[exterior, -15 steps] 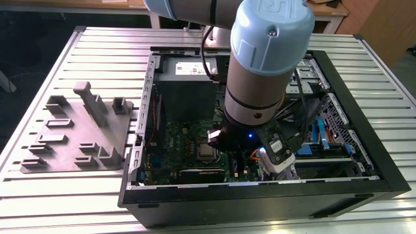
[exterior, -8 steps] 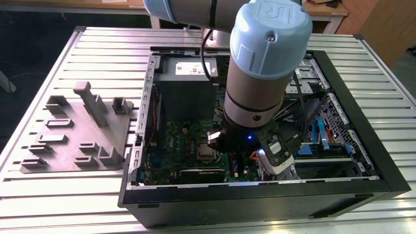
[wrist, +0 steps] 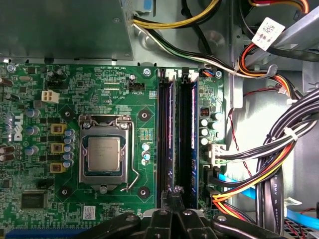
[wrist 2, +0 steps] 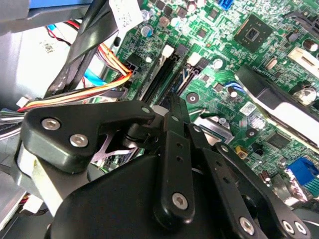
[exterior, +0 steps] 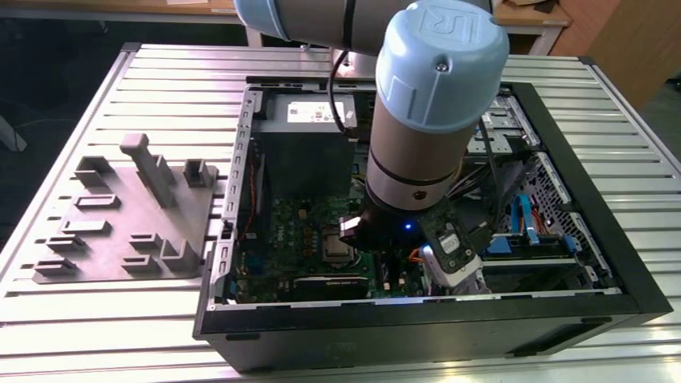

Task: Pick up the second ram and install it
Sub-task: 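Press down the second ram until it locks into place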

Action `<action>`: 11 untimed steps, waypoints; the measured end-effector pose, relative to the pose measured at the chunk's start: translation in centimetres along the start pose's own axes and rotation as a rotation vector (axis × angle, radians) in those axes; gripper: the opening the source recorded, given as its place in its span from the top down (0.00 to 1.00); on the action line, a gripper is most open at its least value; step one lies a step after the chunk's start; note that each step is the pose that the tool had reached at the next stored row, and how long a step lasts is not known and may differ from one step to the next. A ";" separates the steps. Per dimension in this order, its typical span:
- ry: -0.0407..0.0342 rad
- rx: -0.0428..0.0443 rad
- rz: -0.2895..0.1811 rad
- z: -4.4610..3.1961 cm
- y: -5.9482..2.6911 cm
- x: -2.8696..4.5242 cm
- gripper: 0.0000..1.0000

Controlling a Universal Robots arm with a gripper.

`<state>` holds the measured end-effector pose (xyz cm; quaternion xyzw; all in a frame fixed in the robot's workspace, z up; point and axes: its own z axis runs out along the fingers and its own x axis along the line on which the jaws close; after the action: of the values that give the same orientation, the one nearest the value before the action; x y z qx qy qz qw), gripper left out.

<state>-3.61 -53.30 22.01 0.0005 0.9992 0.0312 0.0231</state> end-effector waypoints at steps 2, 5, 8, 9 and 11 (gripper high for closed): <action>0.0000 -0.0001 0.000 0.00 0.00 0.00 0.90; 0.0001 0.0001 0.000 0.11 -0.01 0.01 0.90; 0.0000 0.0000 0.000 0.13 -0.01 0.01 0.90; 0.0000 0.0000 0.000 0.13 -0.01 0.01 0.90; 0.0000 -0.0001 0.000 0.14 -0.01 0.01 0.90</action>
<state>-3.61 -53.30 21.87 0.0005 0.9992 0.0312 0.0231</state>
